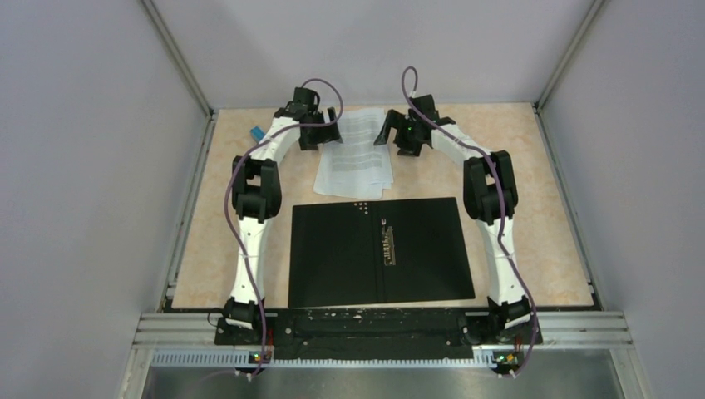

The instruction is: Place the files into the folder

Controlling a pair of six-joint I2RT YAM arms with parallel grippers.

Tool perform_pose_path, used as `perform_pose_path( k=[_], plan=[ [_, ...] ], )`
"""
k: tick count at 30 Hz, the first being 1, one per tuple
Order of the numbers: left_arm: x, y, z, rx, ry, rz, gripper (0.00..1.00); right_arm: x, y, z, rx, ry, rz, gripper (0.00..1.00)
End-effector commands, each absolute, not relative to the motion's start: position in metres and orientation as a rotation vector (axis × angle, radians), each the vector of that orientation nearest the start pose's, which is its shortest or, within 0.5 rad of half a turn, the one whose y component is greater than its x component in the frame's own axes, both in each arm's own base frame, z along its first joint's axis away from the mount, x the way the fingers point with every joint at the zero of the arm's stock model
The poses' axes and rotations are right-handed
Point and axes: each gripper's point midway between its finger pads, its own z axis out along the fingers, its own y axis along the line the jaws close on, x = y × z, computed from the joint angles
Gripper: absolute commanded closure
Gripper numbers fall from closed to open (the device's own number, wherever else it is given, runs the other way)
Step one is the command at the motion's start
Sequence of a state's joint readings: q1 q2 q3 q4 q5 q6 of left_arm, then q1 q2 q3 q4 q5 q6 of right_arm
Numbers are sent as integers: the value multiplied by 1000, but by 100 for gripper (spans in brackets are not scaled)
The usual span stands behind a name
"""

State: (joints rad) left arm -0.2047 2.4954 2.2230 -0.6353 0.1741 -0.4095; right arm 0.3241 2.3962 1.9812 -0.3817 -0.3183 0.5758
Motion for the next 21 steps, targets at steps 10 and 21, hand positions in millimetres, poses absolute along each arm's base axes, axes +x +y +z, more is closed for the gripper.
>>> perform_pose_path(
  k=[10, 21],
  plan=[
    [546, -220, 21, -196, 2663, -674, 7, 534, 313, 49, 49, 2488, 978, 2],
    [548, -233, 22, -212, 2649, -804, 8, 534, 340, 66, 20, 2417, 1229, 2]
  ],
)
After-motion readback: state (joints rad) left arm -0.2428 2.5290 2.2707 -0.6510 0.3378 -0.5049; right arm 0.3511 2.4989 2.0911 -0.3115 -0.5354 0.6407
